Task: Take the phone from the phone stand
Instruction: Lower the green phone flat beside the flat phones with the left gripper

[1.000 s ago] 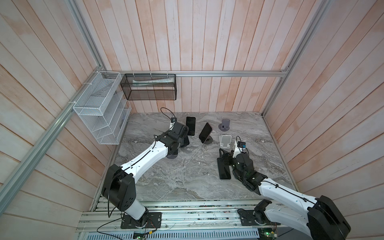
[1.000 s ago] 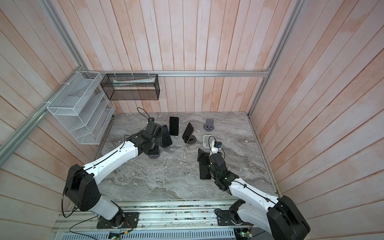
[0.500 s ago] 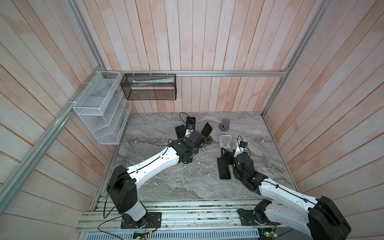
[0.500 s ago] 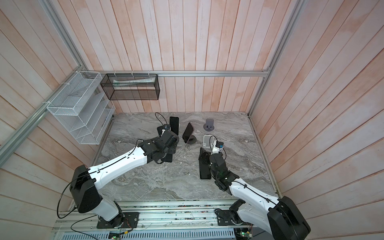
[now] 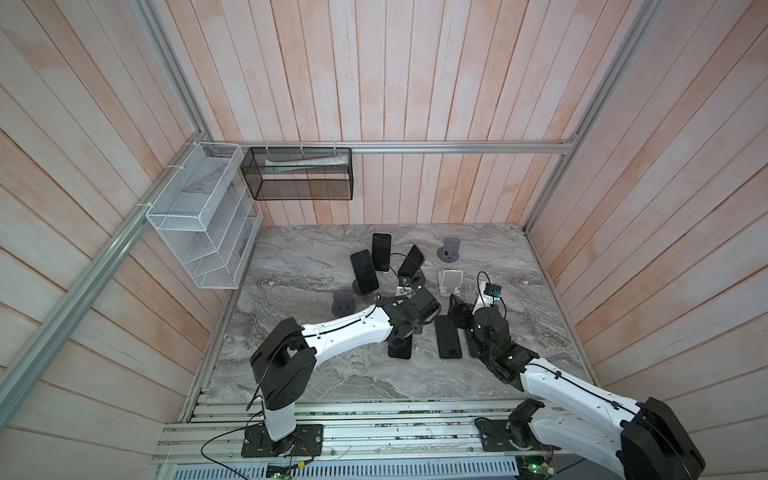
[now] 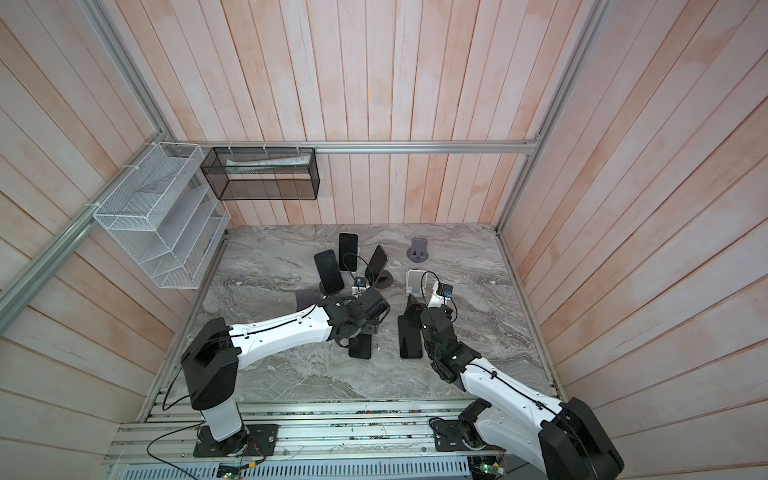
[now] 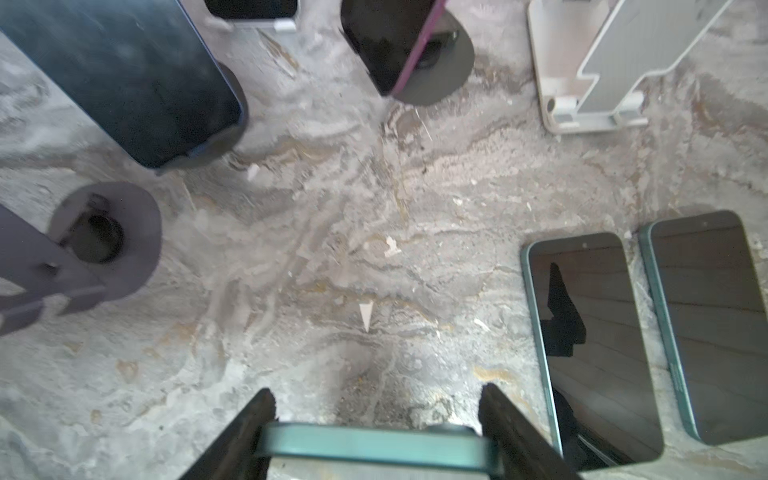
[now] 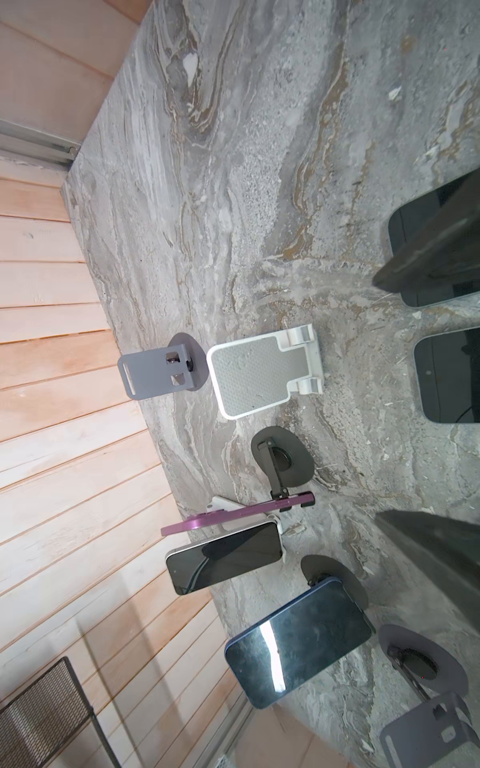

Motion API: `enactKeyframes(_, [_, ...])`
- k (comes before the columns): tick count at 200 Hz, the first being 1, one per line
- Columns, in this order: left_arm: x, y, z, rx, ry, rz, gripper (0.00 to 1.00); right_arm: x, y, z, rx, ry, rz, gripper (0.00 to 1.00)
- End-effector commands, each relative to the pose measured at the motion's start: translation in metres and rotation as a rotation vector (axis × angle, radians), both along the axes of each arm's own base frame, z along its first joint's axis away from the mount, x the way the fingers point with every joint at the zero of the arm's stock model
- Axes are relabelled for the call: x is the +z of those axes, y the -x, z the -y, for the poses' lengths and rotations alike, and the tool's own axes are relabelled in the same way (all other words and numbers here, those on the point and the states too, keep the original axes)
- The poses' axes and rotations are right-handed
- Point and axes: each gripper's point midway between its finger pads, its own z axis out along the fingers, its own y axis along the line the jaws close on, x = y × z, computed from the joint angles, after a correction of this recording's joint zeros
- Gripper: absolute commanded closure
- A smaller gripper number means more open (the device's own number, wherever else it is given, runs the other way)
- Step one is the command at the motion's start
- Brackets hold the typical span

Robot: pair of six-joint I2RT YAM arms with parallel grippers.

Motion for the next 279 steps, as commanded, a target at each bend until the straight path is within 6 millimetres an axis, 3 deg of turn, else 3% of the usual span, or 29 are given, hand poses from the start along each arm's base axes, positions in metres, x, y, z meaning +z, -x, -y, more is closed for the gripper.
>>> enactKeyframes(1, [0.006,-0.008,0.016,0.043,0.06,0.011,0.58,0.0,0.0,0.008,-0.029,0.016,-0.006,0.17])
enactKeyframes(118, [-0.036,-0.021,0.048,0.054,0.081,-0.017,0.61,0.004,0.002,0.018,-0.059,-0.019,0.006,0.17])
enactKeyframes(161, [-0.055,-0.026,0.061,0.056,0.069,-0.049,0.61,0.01,0.004,0.036,-0.129,-0.006,0.022,0.17])
enactKeyframes(194, [-0.065,-0.032,0.068,0.074,0.062,-0.045,0.61,0.013,0.007,0.038,-0.13,-0.043,0.04,0.17])
enactKeyframes(279, [-0.084,-0.036,0.061,0.09,0.007,-0.05,0.57,0.011,0.007,0.039,-0.122,-0.063,0.054,0.17])
